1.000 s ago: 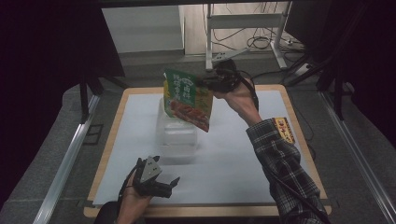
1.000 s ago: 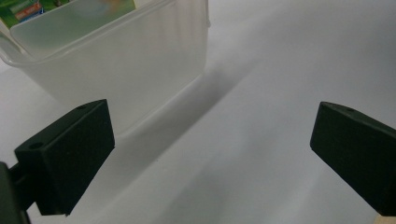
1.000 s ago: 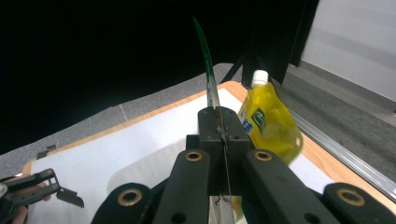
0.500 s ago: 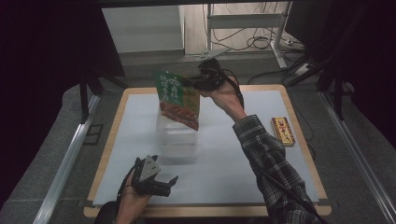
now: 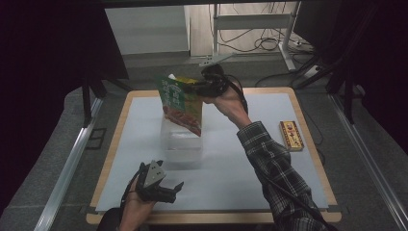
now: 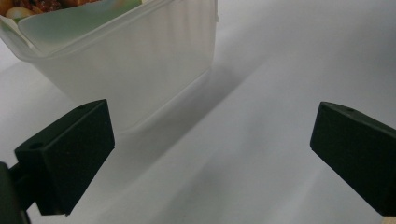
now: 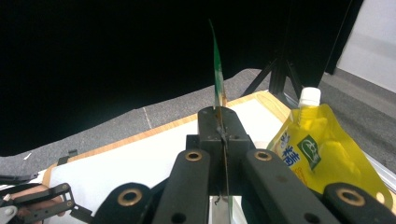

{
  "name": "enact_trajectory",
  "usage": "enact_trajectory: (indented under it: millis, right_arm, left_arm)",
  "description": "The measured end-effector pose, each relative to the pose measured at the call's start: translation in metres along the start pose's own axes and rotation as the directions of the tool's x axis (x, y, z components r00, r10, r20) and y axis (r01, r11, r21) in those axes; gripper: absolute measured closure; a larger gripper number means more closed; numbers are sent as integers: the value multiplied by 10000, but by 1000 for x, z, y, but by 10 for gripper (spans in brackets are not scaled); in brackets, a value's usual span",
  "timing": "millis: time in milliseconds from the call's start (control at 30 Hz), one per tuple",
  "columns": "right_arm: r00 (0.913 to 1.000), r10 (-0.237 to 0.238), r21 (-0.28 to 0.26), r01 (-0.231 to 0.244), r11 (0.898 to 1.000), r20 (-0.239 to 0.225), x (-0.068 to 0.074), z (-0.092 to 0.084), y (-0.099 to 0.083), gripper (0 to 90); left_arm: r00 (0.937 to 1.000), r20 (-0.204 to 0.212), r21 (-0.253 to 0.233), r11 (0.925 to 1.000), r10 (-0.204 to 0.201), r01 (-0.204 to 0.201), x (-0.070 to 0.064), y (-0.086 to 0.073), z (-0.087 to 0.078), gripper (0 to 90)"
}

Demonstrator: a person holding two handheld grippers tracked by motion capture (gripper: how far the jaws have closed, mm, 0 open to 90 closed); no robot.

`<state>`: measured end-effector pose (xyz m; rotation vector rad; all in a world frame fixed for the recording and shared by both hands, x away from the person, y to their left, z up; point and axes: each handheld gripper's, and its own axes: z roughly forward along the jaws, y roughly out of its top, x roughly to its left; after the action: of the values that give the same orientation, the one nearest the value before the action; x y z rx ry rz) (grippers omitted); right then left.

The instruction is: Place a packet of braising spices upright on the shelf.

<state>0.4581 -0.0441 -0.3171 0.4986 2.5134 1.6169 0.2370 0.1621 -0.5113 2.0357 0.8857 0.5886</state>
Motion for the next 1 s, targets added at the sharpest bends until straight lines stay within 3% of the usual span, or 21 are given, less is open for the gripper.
enact_trajectory:
  millis: [367,433,733,800,1000]
  right_arm:
    - [9993,164,-12,-165,9999,-328,0,-18,-13,889]
    - [9997,30,245,-25,9997,-244,0,-14,-14,889]
    - [9981,-72,6,73,10000,-605,3,9,-7,889]
    - [9985,-163,44,165,9999,-514,2,15,-9,888]
    - [9990,300,249,-293,9993,-320,-11,24,-28,888]
  left_arm:
    - [9999,89,169,9998,112,-113,-2,0,3,0]
    - [9999,121,172,9998,97,-99,-2,0,3,0]
    - [9999,120,195,9998,100,-102,-2,0,3,0]
    - [9997,123,324,9992,228,-232,-1,0,2,0]
    - [9996,144,356,9991,235,-240,-2,0,3,0]
